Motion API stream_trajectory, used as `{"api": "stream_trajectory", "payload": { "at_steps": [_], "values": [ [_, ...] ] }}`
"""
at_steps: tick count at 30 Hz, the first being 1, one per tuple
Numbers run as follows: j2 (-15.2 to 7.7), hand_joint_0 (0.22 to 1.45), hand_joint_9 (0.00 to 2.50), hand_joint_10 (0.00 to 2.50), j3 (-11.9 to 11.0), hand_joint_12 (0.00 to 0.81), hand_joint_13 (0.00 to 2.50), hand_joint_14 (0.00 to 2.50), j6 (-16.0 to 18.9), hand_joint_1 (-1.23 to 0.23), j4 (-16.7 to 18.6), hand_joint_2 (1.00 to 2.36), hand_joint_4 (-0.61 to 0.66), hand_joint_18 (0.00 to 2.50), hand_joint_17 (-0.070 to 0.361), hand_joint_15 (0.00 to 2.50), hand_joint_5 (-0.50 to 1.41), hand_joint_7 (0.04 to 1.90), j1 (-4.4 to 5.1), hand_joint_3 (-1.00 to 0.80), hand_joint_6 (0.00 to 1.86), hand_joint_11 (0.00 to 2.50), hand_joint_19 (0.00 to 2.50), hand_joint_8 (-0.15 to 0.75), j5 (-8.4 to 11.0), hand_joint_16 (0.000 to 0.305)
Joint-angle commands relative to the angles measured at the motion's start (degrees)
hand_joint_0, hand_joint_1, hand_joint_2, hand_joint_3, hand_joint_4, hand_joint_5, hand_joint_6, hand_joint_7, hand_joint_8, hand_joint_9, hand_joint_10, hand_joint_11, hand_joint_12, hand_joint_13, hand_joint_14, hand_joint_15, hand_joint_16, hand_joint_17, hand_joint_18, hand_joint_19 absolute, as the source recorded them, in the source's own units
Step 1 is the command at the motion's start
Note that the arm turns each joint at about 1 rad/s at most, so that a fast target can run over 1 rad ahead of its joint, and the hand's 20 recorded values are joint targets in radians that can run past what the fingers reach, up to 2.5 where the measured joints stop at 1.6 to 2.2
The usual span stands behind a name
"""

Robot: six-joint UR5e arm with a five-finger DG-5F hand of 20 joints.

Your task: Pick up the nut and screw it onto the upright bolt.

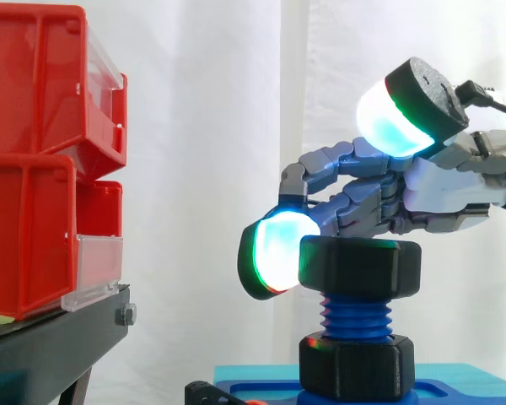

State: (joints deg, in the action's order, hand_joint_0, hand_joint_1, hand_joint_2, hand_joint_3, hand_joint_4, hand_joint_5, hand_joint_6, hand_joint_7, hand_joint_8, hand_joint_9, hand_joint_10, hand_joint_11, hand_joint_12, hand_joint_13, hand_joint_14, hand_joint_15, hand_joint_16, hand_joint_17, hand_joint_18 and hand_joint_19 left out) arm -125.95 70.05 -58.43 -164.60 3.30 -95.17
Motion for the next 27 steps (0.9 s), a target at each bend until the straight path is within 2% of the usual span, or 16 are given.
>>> {"api": "stream_trajectory", "payload": {
  "at_steps": [1,11,14,21,27],
  "values": [
    [0.0,0.49,0.61,0.00,0.0,0.305,0.41,0.00,-0.2,-0.14,0.2,1.00,0.21,0.11,0.074,0.00,-0.09,1.14,-0.49,-0.50,0.50,0.00,0.00,0.269,-0.54,0.033],
    [0.0,0.50,0.73,0.00,0.0,0.292,0.46,0.00,-0.6,-0.16,-0.2,1.00,0.22,0.16,0.068,0.00,-0.04,1.29,-1.72,-0.50,0.50,0.00,0.00,0.275,-1.95,0.030],
    [0.1,0.50,0.79,0.00,0.0,0.287,0.50,0.00,-0.6,-0.16,-0.3,1.00,0.18,0.19,0.066,0.00,0.00,1.49,-1.98,-0.50,0.50,0.00,0.00,0.271,-2.39,0.029],
    [0.1,0.50,0.95,0.00,0.0,0.266,0.59,0.00,-0.6,-0.16,-1.1,1.00,0.11,0.25,0.060,0.00,0.01,1.29,-2.16,-0.50,0.64,0.00,0.00,0.251,-2.74,0.026],
    [0.2,0.51,1.26,0.00,-0.1,0.214,0.81,0.00,-0.6,-0.17,-1.3,1.00,0.05,0.49,0.046,0.00,0.05,1.26,-2.42,-0.50,0.65,0.00,0.00,0.188,-2.74,0.021]
  ]
}}
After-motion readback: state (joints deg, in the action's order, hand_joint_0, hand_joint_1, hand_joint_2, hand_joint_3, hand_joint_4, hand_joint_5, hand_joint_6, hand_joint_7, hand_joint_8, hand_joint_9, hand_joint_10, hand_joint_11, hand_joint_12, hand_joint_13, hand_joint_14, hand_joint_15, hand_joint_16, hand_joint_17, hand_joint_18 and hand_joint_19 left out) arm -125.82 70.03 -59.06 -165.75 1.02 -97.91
